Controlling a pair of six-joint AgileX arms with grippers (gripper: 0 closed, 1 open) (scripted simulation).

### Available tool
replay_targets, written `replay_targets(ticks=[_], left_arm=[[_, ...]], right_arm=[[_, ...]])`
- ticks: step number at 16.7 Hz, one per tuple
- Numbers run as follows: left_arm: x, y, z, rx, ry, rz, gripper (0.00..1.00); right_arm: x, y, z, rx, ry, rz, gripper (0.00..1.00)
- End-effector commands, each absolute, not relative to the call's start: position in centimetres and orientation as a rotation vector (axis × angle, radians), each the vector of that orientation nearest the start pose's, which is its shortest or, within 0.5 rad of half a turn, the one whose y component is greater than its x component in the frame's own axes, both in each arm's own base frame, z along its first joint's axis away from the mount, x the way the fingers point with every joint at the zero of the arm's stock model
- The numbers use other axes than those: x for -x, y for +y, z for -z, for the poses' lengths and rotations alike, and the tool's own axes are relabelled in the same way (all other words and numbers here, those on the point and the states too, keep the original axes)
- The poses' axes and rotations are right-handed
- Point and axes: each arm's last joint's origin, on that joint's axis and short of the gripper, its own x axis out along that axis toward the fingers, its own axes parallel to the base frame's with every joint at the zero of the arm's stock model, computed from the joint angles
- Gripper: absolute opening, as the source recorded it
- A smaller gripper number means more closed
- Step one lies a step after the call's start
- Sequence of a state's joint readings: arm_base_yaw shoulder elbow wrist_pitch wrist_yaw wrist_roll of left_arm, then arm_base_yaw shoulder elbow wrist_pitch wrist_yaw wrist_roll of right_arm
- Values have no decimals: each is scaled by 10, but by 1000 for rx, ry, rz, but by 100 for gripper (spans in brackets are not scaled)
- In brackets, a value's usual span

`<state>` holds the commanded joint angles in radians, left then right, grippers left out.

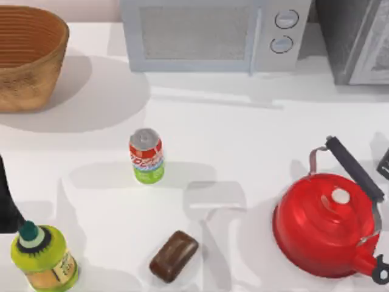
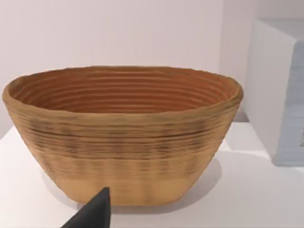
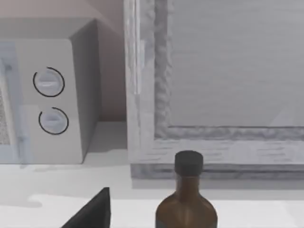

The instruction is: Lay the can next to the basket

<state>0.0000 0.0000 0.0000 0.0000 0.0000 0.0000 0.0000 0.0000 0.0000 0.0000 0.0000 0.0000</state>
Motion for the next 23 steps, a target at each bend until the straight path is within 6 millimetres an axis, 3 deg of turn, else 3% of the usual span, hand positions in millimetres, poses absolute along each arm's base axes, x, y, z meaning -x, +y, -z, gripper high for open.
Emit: replay_targets(ticks=[5,8,11,14,16,23], left_arm=[[-106,-1,-171,-41,50,-2,100],[-111,1,-201,-131,167,-8,100],[-130,6,-236,-249,362,4,100],[-171,13,-262,-372,629,57,100],[-206,20,-268,-444,821,121,100],[-317,52,-251,-597,1306,425,100]], right_arm=[[-106,-1,-160,0,0,0,100],[-106,-1,-160,0,0,0,100],[-106,-1,-160,0,0,0,100],[-106,-1,-160,0,0,0,100],[-106,-1,-160,0,0,0,100],[-106,-1,-160,0,0,0,100]])
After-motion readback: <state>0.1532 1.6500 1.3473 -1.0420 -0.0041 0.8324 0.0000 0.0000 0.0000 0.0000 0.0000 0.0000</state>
